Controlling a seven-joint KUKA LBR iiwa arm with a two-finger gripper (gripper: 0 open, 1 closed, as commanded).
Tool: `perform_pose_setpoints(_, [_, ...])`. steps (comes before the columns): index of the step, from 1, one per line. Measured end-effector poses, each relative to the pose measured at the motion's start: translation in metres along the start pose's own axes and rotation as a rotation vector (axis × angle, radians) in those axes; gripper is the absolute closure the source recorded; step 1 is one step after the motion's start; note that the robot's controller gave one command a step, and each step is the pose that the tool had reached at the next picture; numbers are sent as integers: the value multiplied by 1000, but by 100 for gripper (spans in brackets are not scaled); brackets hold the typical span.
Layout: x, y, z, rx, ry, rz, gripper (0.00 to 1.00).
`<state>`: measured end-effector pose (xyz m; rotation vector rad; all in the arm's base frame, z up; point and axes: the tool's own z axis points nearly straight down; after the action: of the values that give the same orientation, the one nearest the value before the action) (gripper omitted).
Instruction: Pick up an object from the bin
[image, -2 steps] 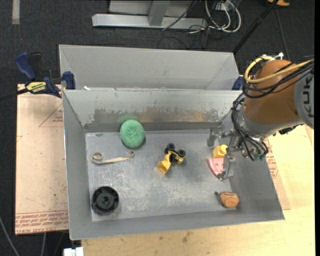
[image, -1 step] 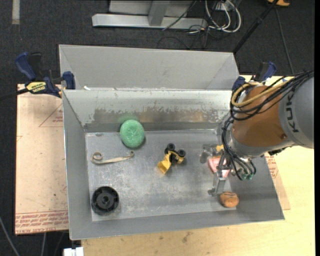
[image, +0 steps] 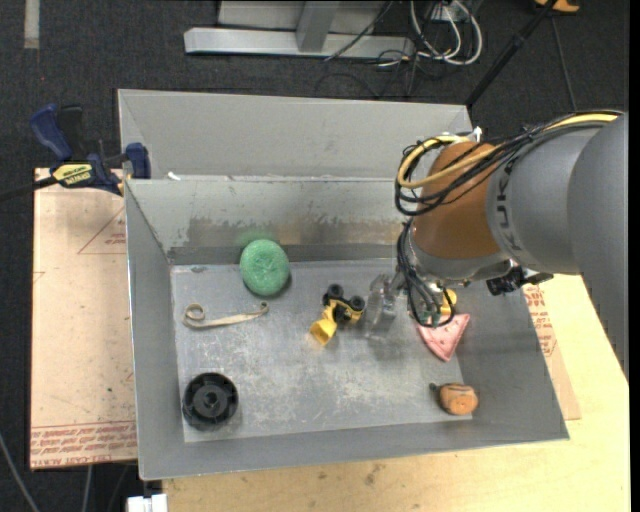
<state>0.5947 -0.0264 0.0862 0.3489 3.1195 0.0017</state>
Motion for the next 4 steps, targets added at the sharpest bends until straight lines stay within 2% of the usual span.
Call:
perform_pose_setpoints(1, [0,0,0,1,0,0,0])
perform_pose_setpoints(2, [0,0,0,1,0,0,0])
perform_pose_setpoints(3, [-16,35,5,3,-1,-53,0])
perform_pose_setpoints(4, [12,104,16,-1,0,-171,100])
